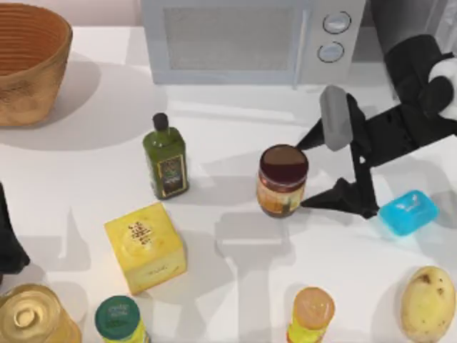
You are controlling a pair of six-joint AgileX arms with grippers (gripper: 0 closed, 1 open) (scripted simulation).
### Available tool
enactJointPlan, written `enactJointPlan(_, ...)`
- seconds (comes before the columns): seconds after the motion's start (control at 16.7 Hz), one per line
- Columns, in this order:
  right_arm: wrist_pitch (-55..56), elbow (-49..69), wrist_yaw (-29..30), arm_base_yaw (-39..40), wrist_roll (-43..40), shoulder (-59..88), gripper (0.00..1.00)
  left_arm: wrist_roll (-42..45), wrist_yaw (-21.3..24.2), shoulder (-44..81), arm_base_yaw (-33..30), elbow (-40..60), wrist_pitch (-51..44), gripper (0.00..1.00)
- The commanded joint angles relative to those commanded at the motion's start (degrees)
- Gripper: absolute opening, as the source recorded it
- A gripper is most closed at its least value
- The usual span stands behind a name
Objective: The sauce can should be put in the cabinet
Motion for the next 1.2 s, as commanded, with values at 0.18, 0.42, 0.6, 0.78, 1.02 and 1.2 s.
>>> enactJointPlan(0.18, -0.06, 0.2, -0.13, 0.04, -0.16, 0.29, 1.0, 0.0, 0.0, 0.0, 0.0, 0.0, 0.0, 1.0)
enactJointPlan(0.42, 0.95, -0.03, 0.05, 0.3, 0.46, 0.61, 1.0, 0.0, 0.0, 0.0, 0.0, 0.0, 0.0, 1.0)
enactJointPlan(0.6, 5.52, -0.19, 0.76, 2.59, 3.41, 2.87, 1.0, 0.0, 0.0, 0.0, 0.0, 0.0, 0.0, 1.0)
enactJointPlan(0.78, 10.84, -0.38, 1.75, 5.12, 6.89, 5.51, 1.0, 0.0, 0.0, 0.0, 0.0, 0.0, 0.0, 1.0)
enactJointPlan(1.02, 13.43, -0.49, 2.28, 6.38, 8.57, 6.8, 1.0, 0.0, 0.0, 0.0, 0.0, 0.0, 0.0, 1.0)
enactJointPlan(1.2, 13.43, -0.49, 2.28, 6.38, 8.57, 6.8, 0.92, 0.0, 0.0, 0.0, 0.0, 0.0, 0.0, 1.0)
